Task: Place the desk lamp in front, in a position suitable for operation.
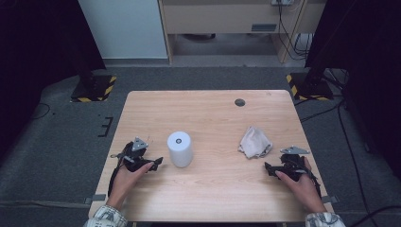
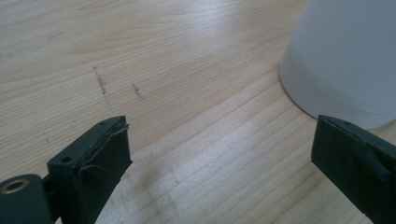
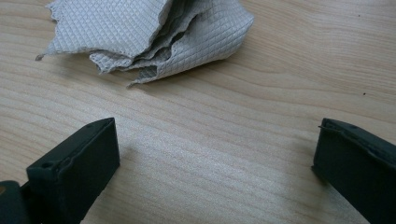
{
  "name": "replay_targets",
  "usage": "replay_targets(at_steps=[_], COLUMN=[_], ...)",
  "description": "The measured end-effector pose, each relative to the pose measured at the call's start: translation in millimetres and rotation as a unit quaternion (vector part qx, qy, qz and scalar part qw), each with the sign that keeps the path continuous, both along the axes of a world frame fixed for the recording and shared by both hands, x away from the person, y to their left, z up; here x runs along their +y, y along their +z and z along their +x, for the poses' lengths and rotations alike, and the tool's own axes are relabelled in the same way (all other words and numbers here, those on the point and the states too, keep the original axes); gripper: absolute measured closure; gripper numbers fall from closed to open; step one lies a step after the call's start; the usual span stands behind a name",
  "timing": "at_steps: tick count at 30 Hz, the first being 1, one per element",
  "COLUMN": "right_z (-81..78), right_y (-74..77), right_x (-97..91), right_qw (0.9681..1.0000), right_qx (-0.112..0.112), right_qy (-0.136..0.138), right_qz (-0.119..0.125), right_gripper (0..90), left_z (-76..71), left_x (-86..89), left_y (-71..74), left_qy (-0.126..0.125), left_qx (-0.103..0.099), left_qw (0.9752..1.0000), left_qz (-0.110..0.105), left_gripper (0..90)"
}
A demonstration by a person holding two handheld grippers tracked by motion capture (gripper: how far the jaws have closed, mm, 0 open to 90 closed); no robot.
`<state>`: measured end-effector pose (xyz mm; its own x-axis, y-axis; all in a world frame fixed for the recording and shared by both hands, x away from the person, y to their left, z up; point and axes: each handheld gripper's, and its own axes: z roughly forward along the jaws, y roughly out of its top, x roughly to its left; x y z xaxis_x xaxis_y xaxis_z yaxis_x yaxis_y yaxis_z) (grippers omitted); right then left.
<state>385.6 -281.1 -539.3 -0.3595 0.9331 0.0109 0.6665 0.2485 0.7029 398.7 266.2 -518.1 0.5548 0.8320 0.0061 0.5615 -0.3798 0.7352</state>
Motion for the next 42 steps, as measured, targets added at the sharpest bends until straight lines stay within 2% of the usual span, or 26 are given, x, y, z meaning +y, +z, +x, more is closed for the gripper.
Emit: replay_targets(at_steps=[1, 2, 5, 6, 7, 8, 10, 12, 14, 16, 17, 19, 21, 26, 28, 29, 34, 36, 38, 39, 42], right_z=[0.0, 0.2, 0.6, 0.6, 0.6, 0.5, 0.4, 0.1, 0.1, 0.6, 0.9, 1.7, 2.1, 2.0, 2.1, 2.1, 2.6, 2.6, 2.5, 2.1, 2.1], right_y=[0.0, -0.1, -0.2, -0.2, -0.2, -0.1, -0.2, 0.0, 0.0, 0.0, 0.1, -0.1, -0.1, -0.1, -0.1, -0.1, -0.2, -0.2, -0.2, -0.2, -0.2], right_x=[0.0, -0.1, -0.2, -0.2, -0.2, -0.1, -0.2, 0.0, 0.1, 0.1, -0.2, 0.6, 0.6, 0.7, 0.6, 0.6, 0.4, 0.4, 0.7, 1.0, 1.1], right_qw=[1.0, 1.0, 1.0, 1.0, 1.0, 1.0, 1.0, 1.0, 1.0, 1.0, 0.9999, 1.0, 0.9999, 0.9999, 0.9999, 0.9999, 0.9999, 0.9999, 0.9999, 0.9999, 0.9999], right_qx=[0.0, -0.001, -0.001, -0.001, -0.001, -0.001, -0.002, 0.0, 0.0, -0.001, 0.0, -0.001, -0.001, -0.001, -0.001, -0.001, -0.002, -0.002, -0.002, -0.002, -0.002], right_qy=[0.0, 0.001, 0.003, 0.003, 0.003, 0.003, 0.005, 0.005, 0.006, 0.008, 0.011, 0.009, 0.01, 0.01, 0.01, 0.011, 0.013, 0.013, 0.012, 0.011, 0.011], right_qz=[0.0, -0.001, -0.003, -0.003, -0.003, -0.002, -0.002, -0.002, -0.002, -0.002, -0.003, -0.001, -0.002, -0.001, -0.001, -0.001, -0.002, -0.002, -0.002, -0.002, -0.002], right_gripper=[0.7, 0.7, 0.7, 0.8, 0.8, 0.8, 0.8, 0.7, 0.8, 0.7, 0.7, 0.8, 0.7, 0.8, 0.8, 0.8, 0.8, 0.8, 0.8, 0.8, 0.8], left_z=[-0.6, -1.0, -3.9, -3.9, -5.6, -10.1, -14.5, -17.1, -17.5, -18.3, -18.3, -19.3, -21.5, -22.1, -20.2, -18.4, -8.8, -3.6, 2.2, 8.0, 11.5], left_x=[-2.9, -4.2, -6.0, -6.0, -6.9, -9.5, -11.7, -14.1, -17.9, -23.9, -23.9, -31.2, -39.3, -47.7, -52.2, -54.0, -63.2, -65.5, -68.9, -73.2, -77.4], left_y=[0.4, 0.4, 2.4, 2.4, 4.3, 8.9, 16.9, 27.0, 35.1, 40.5, 40.5, 43.9, 48.1, 55.4, 60.1, 62.3, 72.8, 76.0, 78.4, 80.0, 81.4], left_qy=[-0.007, -0.013, -0.025, -0.025, -0.028, -0.034, -0.038, -0.049, -0.063, -0.082, -0.082, -0.099, -0.104, -0.106, -0.109, -0.11, -0.128, -0.127, -0.125, -0.131, -0.137], left_qx=[0.002, 0.003, 0.022, 0.022, 0.027, 0.03, 0.022, 0.016, 0.019, 0.018, 0.018, 0.016, 0.004, -0.001, -0.01, -0.008, -0.002, -0.004, -0.006, -0.003, -0.004], left_qw=[0.9999, 0.9997, 0.9994, 0.9994, 0.9992, 0.9988, 0.9988, 0.9986, 0.9978, 0.9964, 0.9964, 0.9948, 0.9943, 0.9941, 0.9935, 0.9934, 0.9916, 0.9919, 0.9922, 0.9913, 0.9906], left_qz=[0.015, 0.019, 0.01, 0.01, 0.011, 0.021, 0.024, 0.013, 0.007, 0.013, 0.013, 0.02, 0.021, 0.021, 0.032, 0.032, 0.017, -0.002, -0.001, -0.003, -0.004], left_gripper=[5.9, 6.9, 6.6, 6.2, 6.2, 6.2, 6.4, 6.4, 6.1, 6.3, 6.6, 6.4, 5.9, 2.7, 2.7, 2.7, 2.9, 3.5, 4.4, 4.3, 4.1])
